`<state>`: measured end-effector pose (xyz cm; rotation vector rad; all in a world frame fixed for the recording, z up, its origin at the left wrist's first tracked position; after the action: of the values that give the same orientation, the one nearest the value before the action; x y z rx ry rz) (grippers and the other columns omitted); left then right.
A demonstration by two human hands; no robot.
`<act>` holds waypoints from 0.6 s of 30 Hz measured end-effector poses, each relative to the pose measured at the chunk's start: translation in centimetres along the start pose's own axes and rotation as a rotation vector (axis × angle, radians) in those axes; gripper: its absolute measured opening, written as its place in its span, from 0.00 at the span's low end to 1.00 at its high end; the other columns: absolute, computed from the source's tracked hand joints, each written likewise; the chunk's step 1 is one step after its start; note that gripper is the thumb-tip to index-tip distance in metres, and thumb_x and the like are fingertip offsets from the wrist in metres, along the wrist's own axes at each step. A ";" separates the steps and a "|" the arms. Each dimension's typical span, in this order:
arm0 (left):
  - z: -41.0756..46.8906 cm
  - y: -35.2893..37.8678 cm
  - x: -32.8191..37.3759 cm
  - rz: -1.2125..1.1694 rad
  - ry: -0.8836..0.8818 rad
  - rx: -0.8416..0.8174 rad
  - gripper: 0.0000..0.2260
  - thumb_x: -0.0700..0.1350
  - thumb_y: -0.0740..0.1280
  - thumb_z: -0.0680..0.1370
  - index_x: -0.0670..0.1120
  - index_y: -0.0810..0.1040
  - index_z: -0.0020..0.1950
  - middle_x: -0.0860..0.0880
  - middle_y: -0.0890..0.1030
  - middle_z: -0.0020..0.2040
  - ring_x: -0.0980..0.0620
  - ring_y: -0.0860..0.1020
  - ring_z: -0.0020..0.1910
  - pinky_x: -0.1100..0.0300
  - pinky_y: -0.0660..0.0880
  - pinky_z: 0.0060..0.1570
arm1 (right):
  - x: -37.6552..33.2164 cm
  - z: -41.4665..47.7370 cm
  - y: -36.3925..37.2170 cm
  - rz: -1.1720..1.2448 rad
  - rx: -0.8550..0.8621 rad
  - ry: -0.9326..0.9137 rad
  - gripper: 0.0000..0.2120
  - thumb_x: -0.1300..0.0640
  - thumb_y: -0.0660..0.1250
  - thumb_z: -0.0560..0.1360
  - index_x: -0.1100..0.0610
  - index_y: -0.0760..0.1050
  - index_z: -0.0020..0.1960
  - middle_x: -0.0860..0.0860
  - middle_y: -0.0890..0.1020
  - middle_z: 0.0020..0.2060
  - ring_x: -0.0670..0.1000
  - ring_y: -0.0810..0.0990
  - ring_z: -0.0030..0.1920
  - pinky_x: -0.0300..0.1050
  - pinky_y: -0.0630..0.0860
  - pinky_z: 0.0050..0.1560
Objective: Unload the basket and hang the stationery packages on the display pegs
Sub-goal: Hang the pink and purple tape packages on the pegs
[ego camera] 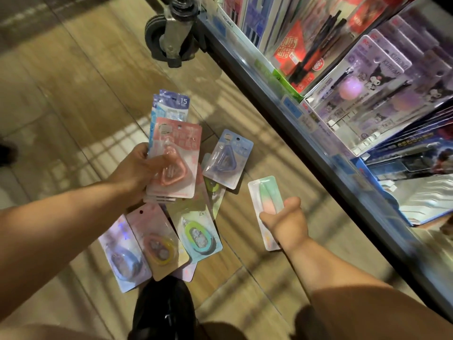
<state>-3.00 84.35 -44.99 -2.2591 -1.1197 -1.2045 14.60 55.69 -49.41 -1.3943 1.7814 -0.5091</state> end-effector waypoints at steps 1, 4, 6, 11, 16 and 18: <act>-0.4 0.2 -0.2 0.009 -0.008 0.001 0.09 0.40 0.72 0.74 0.43 0.78 0.53 0.47 0.85 0.40 0.50 0.84 0.36 0.58 0.80 0.33 | -0.2 -0.4 0.0 0.049 -0.018 -0.006 0.27 0.43 0.70 0.57 0.51 0.60 0.48 0.53 0.77 0.47 0.58 0.78 0.44 0.45 0.75 0.44; -1.7 1.1 -1.1 -0.019 -0.048 -0.042 0.22 0.39 0.76 0.68 0.40 0.75 0.61 0.45 0.86 0.42 0.49 0.85 0.38 0.58 0.80 0.33 | -1.7 -1.5 -0.7 0.183 0.022 -0.097 0.25 0.43 0.73 0.61 0.43 0.59 0.46 0.50 0.79 0.42 0.57 0.80 0.43 0.47 0.77 0.44; -2.7 1.8 -1.0 -0.044 -0.045 -0.051 0.18 0.37 0.73 0.72 0.41 0.75 0.60 0.47 0.86 0.40 0.51 0.84 0.35 0.60 0.79 0.31 | -3.2 -2.6 -1.4 0.279 0.019 -0.179 0.24 0.42 0.74 0.62 0.41 0.60 0.47 0.46 0.80 0.39 0.54 0.80 0.42 0.46 0.76 0.43; -4.5 3.5 0.7 -0.080 0.003 -0.116 0.23 0.38 0.74 0.69 0.38 0.75 0.63 0.43 0.84 0.45 0.50 0.84 0.37 0.59 0.80 0.34 | -7.5 -4.9 -2.7 0.483 -0.104 -0.352 0.25 0.42 0.78 0.57 0.37 0.68 0.48 0.50 0.83 0.42 0.53 0.82 0.42 0.47 0.78 0.43; -5.4 5.6 4.1 -0.113 0.085 -0.193 0.12 0.40 0.72 0.72 0.43 0.79 0.55 0.47 0.85 0.41 0.51 0.84 0.37 0.60 0.80 0.36 | -10.8 -6.9 -5.6 0.481 -0.214 -0.523 0.23 0.57 0.81 0.64 0.43 0.72 0.50 0.48 0.74 0.35 0.43 0.76 0.31 0.38 0.76 0.32; -5.9 6.7 5.2 -0.118 0.120 -0.238 0.11 0.39 0.71 0.74 0.43 0.80 0.55 0.47 0.86 0.43 0.51 0.84 0.38 0.61 0.80 0.37 | -11.2 -7.4 -7.2 0.432 -0.217 -0.583 0.24 0.53 0.81 0.63 0.40 0.73 0.52 0.47 0.75 0.40 0.46 0.78 0.39 0.45 0.81 0.42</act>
<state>0.69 79.01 -36.94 -2.2793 -1.1296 -1.5733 14.01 62.80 -35.93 -1.0941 1.6008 0.3034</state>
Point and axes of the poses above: each hand's wrist, its own z-axis towards the middle knuckle, its own y-axis out of the palm, x = y × z, the point moved 6 cm from there along z, towards the middle knuckle
